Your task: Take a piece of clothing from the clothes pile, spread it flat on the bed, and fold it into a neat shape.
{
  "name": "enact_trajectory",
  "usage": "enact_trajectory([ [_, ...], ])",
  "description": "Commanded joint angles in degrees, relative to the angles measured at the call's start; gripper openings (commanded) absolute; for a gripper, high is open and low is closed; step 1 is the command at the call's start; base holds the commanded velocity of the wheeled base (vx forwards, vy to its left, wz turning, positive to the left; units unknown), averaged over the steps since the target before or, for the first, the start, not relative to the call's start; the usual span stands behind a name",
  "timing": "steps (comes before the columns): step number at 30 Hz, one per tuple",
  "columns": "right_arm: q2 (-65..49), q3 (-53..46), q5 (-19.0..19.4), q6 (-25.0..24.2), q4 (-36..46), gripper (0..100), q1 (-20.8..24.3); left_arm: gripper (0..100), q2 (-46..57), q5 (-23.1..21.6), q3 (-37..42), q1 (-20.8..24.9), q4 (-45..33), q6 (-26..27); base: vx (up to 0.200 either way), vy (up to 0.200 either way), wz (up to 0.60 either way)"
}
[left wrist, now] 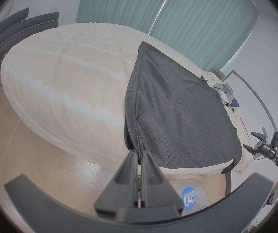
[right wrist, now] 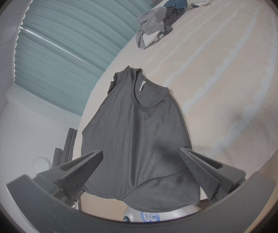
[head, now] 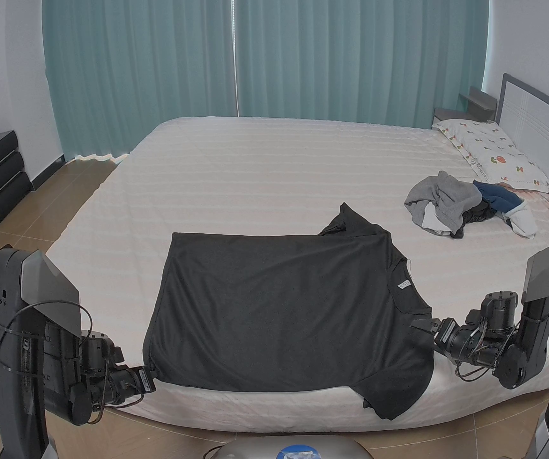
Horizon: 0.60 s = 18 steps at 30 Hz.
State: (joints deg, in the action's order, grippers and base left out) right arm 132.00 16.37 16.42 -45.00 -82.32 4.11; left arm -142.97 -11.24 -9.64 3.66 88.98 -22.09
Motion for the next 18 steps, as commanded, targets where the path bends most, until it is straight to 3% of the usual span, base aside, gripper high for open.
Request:
enact_trajectory([
  [1,0.1,0.0,0.0,0.0,0.0,100,-0.1,0,0.2,1.0,1.2,0.0,1.0,-0.1,0.0,0.0,0.0],
  [13,-0.4,-1.3,-0.5,0.9,0.1,100,-0.1,0,2.4,3.8,3.5,-0.1,1.0,-0.4,0.0,0.0,0.0],
  [18,-1.0,-2.7,-0.8,2.8,0.1,100,-0.6,0,3.0,3.9,4.4,0.0,1.0,-4.1,0.0,0.0,0.0],
])
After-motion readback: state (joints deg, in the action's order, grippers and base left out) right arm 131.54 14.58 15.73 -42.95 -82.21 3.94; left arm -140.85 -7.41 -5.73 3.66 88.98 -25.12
